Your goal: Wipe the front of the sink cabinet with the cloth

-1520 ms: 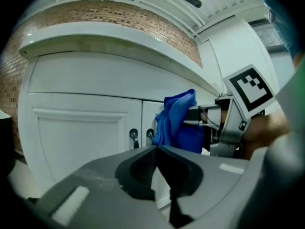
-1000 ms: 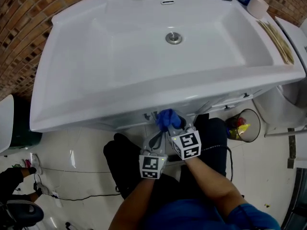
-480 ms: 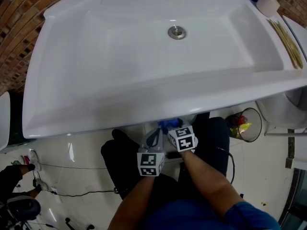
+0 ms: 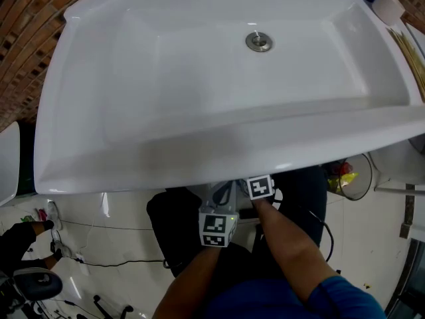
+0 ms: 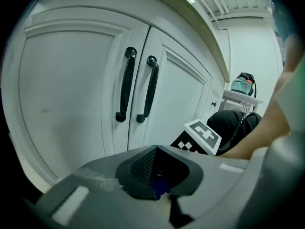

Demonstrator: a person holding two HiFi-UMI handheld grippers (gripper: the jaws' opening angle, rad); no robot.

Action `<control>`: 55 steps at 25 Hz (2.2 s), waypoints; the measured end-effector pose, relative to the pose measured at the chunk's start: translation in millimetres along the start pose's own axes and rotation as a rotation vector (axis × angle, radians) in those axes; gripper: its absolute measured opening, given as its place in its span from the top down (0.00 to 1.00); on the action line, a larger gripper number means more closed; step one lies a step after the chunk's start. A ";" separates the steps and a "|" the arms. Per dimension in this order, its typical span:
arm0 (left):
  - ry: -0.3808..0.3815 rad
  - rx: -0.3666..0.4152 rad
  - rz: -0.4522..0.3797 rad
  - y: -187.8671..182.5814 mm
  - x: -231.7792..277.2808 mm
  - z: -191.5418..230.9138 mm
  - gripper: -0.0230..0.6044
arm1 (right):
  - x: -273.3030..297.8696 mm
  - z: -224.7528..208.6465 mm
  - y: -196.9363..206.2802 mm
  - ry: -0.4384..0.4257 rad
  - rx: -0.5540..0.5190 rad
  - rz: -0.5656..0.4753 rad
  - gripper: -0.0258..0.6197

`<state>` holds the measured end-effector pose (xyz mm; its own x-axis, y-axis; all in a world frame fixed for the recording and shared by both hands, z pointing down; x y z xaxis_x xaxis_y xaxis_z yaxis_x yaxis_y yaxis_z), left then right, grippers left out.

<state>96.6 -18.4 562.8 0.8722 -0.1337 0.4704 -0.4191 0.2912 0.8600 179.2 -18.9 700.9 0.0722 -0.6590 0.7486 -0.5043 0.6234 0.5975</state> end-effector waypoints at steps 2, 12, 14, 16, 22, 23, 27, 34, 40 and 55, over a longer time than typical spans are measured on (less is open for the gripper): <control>-0.002 -0.005 0.002 -0.3 1.5 1.6 0.96 | 0.1 -0.8 0.3 0.002 0.005 0.003 0.84; 0.018 0.061 -0.025 -2.3 0.7 -12.1 0.96 | -55.3 13.7 -19.8 -0.027 0.061 -0.149 0.84; 0.025 0.075 -0.055 -7.2 -4.6 -17.7 0.96 | -80.9 24.1 -36.3 -0.068 0.053 -0.246 0.84; 0.031 0.098 -0.096 -14.7 -11.3 -24.5 0.96 | -110.3 33.2 -54.4 -0.105 0.027 -0.351 0.84; 0.042 0.185 -0.233 -55.0 -40.2 -50.0 0.96 | -194.8 51.0 -91.9 -0.208 -0.003 -0.620 0.84; 0.037 0.184 -0.253 -62.9 -45.0 -53.2 0.96 | -206.8 52.9 -99.6 -0.221 -0.005 -0.658 0.84; 0.007 0.177 -0.320 -88.6 -56.7 -56.0 0.96 | -241.1 55.2 -137.2 -0.262 0.010 -0.790 0.84; -0.027 0.185 -0.345 -114.9 -49.7 -44.7 0.96 | -238.2 40.5 -164.7 -0.248 0.019 -0.792 0.83; -0.026 0.198 -0.264 -92.0 -34.3 -37.0 0.96 | -210.4 27.0 -146.1 -0.228 0.086 -0.726 0.83; 0.043 0.045 -0.085 -30.2 9.2 -27.5 0.96 | -106.0 -18.9 -60.7 -0.137 0.197 -0.357 0.83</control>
<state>124.3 -2.4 535.7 0.9148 -0.1151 0.3871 -0.3530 0.2379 0.9049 218.4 21.1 590.7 0.1639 -0.8768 0.4521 -0.6238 0.2629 0.7360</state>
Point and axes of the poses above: the fingertips, and each gripper's own axes: x forward along the fingers, z to its left, y out of its underside, the point moved 2 cm from there along -x, backward along the fingers, and after that the axes turned 2 degrees about -z, right-handed, at the moved point
